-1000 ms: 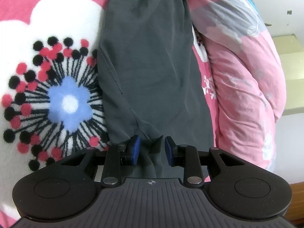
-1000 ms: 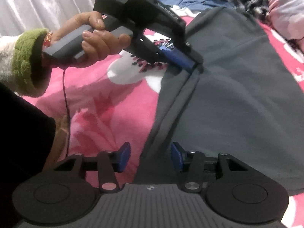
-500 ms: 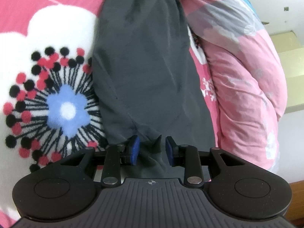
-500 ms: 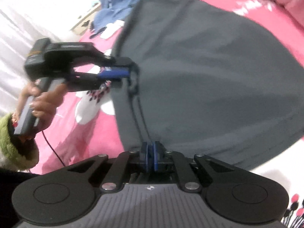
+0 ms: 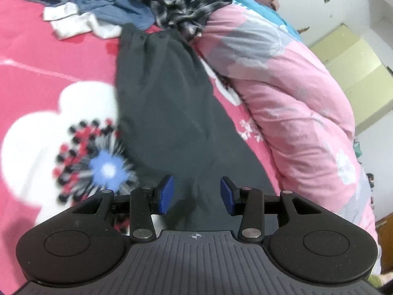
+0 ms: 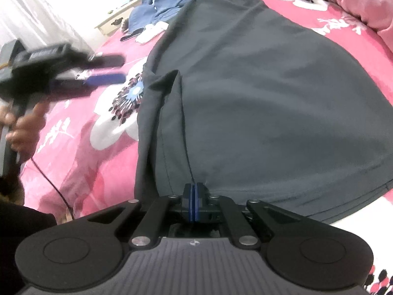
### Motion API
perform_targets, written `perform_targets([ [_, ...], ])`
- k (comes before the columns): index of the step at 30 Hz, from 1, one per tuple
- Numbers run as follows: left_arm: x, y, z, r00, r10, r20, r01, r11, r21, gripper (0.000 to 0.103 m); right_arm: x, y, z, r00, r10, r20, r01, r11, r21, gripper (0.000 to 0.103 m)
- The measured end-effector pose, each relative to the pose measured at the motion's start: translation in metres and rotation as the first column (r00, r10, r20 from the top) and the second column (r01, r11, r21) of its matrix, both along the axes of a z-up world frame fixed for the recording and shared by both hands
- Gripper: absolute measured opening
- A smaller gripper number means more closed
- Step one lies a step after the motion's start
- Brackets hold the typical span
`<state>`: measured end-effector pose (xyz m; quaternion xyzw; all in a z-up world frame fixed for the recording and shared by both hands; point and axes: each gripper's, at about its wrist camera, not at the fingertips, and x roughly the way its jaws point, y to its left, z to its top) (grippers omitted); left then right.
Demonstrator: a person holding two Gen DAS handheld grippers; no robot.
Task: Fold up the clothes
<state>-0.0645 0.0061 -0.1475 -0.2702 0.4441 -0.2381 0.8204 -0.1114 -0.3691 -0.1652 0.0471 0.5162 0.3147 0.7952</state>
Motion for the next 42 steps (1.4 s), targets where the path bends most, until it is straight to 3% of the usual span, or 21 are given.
perform_targets([
  [3,-0.015,-0.002,-0.008,0.998,-0.06,-0.026,0.061,0.998,0.018,0.042,0.0,0.001,-0.001,1.0,0.003,0.001,-0.003,1.0,0.001,0.0],
  [6,-0.025,-0.019,-0.01,0.986,-0.168,-0.005,0.167,0.98,0.105,0.041,0.002,0.002,-0.001,1.0,0.007,0.007,-0.007,1.0,0.001,0.0],
  [10,-0.034,-0.053,-0.004,0.94,-0.326,0.102,0.295,0.925,0.238,0.041,0.003,0.001,-0.001,1.0,0.014,0.018,-0.014,1.0,0.005,0.0],
  [14,-0.027,-0.07,-0.011,0.911,-0.396,0.119,0.362,0.902,0.236,0.04,0.002,0.0,-0.002,0.999,0.025,0.028,-0.025,1.0,0.014,0.001],
  [16,-0.02,-0.073,-0.019,0.913,-0.397,0.096,0.369,0.903,0.223,0.04,0.002,-0.001,-0.003,0.999,0.028,0.032,-0.029,0.999,0.02,0.001],
  [20,-0.007,-0.065,-0.031,0.94,-0.339,0.034,0.333,0.935,0.126,0.039,0.003,-0.002,0.0,0.999,0.038,0.037,-0.039,0.999,0.038,0.004],
  [25,0.0,-0.054,-0.034,0.964,-0.265,-0.015,0.265,0.964,0.032,0.038,0.002,-0.013,0.029,0.993,0.047,0.11,-0.059,0.993,0.105,0.026],
  [30,0.0,-0.057,-0.033,0.964,-0.264,-0.016,0.264,0.964,0.039,0.038,-0.013,0.002,0.039,0.972,0.217,0.094,-0.225,0.971,0.085,0.039],
  [35,0.009,-0.059,-0.035,0.96,-0.28,-0.018,0.281,0.959,0.039,0.038,-0.024,0.027,0.024,0.951,0.3,0.075,-0.299,0.954,-0.024,0.036],
  [38,0.008,-0.056,-0.034,0.96,-0.278,-0.019,0.279,0.96,0.038,0.038,-0.024,0.028,0.022,0.951,0.303,0.063,-0.302,0.953,-0.025,0.014],
  [42,0.008,-0.055,-0.034,0.961,-0.277,-0.015,0.277,0.96,0.036,0.039,-0.023,0.02,0.021,0.963,0.262,0.066,-0.26,0.965,-0.036,0.003],
])
